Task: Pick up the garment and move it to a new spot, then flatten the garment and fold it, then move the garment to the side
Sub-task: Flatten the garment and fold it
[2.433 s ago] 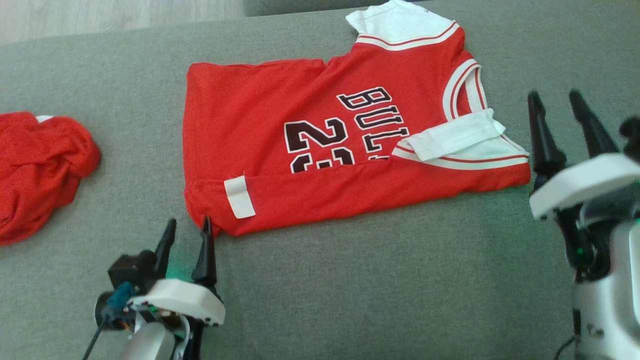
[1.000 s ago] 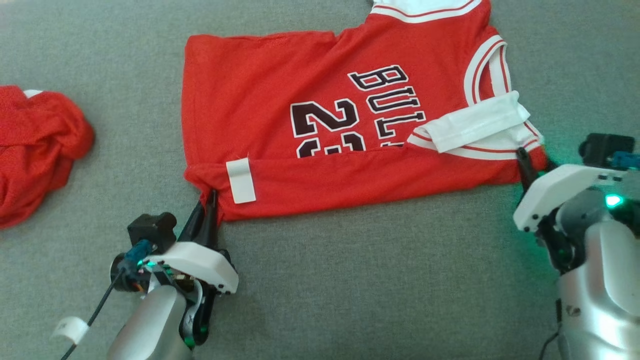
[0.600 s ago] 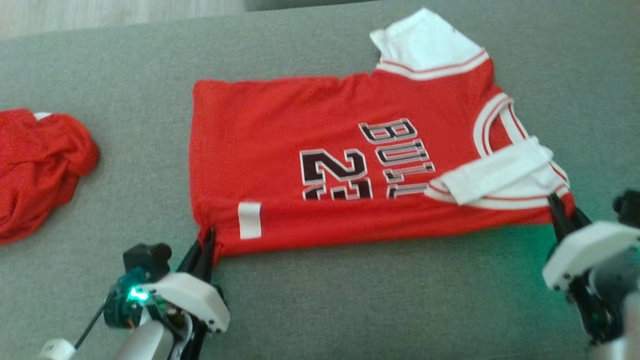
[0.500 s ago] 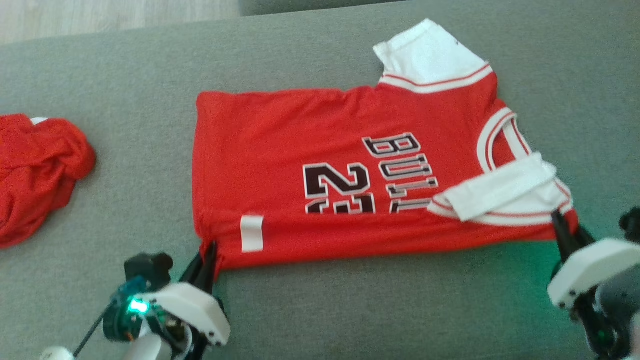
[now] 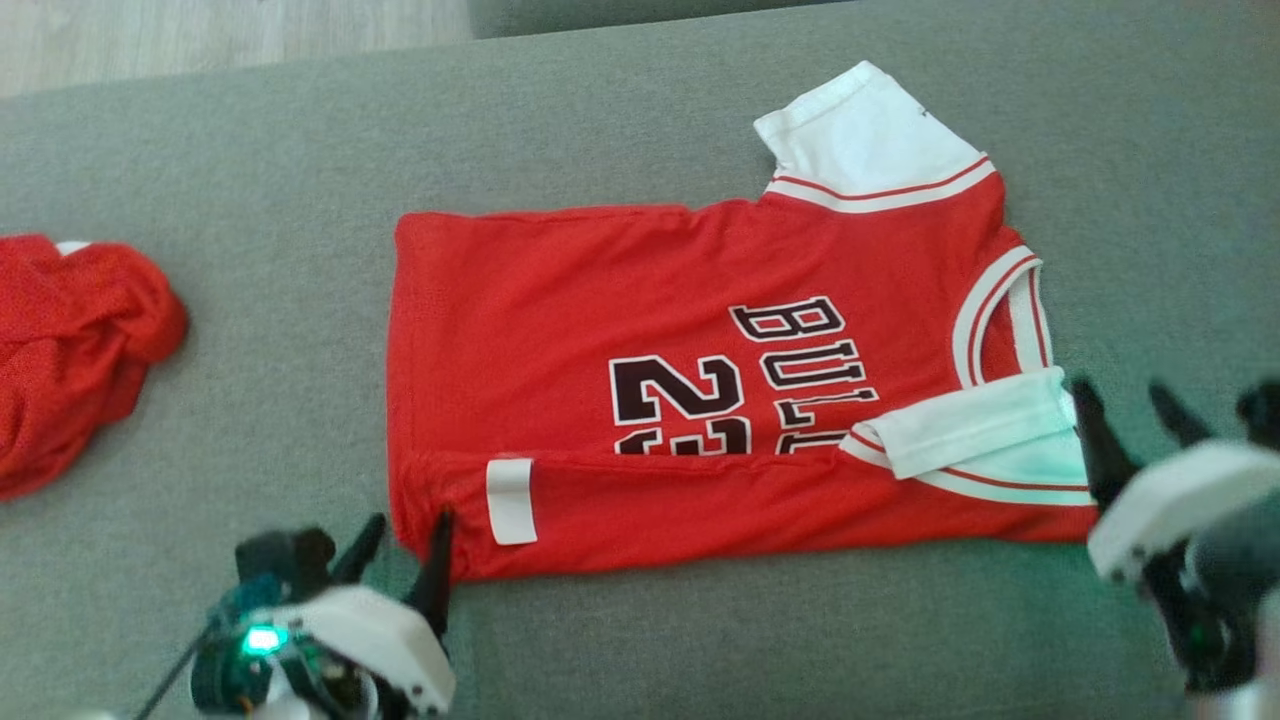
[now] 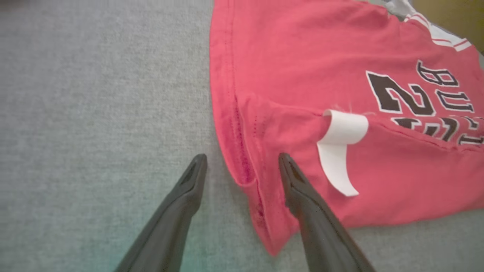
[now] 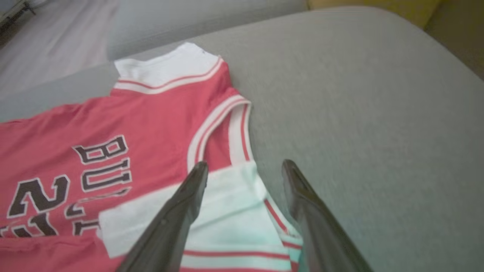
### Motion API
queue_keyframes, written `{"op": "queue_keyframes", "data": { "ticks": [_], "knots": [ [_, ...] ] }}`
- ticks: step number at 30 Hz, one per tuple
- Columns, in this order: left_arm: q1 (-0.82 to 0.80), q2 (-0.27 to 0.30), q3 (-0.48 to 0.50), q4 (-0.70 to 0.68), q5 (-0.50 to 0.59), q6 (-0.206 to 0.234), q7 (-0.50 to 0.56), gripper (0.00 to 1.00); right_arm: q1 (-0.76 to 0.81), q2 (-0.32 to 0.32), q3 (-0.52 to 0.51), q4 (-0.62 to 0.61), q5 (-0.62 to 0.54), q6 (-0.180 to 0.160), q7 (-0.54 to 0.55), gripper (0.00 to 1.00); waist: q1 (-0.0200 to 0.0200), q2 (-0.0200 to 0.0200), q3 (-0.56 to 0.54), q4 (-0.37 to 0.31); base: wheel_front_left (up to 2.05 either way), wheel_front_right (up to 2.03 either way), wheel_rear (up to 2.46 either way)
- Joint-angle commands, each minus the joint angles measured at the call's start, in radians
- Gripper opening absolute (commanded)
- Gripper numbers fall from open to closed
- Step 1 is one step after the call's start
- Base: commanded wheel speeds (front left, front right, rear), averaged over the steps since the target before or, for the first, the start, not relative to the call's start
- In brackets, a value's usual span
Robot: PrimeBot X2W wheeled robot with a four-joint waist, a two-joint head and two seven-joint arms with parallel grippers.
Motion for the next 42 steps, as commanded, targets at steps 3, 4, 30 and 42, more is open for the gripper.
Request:
{"op": "queue_keyframes", "data": {
  "ticks": [3, 4, 30, 42],
  "knots": [
    [-0.170, 0.019, 0.044, -0.026, 0.020, 0.007, 0.027, 1.00, -0.146, -0.012, 0.057, -0.074, -0.049, -0.001, 0.038, 1.00, 0.0001, 0.0000, 0.019, 0.006, 0.00, 0.00, 0.00],
    [-0.211, 0.018, 0.041, -0.010, 0.024, 0.004, 0.042, 1.00, -0.178, -0.013, 0.069, -0.075, -0.053, -0.001, 0.045, 1.00, 0.0001, 0.0000, 0.026, 0.007, 0.00, 0.00, 0.00],
    [-0.778, -0.111, 0.040, 0.607, 0.082, 0.059, 0.063, 0.12, -0.460, -0.045, 0.159, 0.034, -0.037, -0.001, 0.023, 1.00, 0.0001, 0.0000, 0.238, -0.033, 0.00, 0.00, 0.00],
    [-0.788, -0.152, 0.015, 0.571, 0.070, -0.001, -0.017, 0.00, -0.610, -0.077, 0.169, 0.128, 0.015, -0.001, 0.067, 1.00, 0.0001, 0.0000, 0.266, 0.022, 0.00, 0.00, 0.00]
  ]
}}
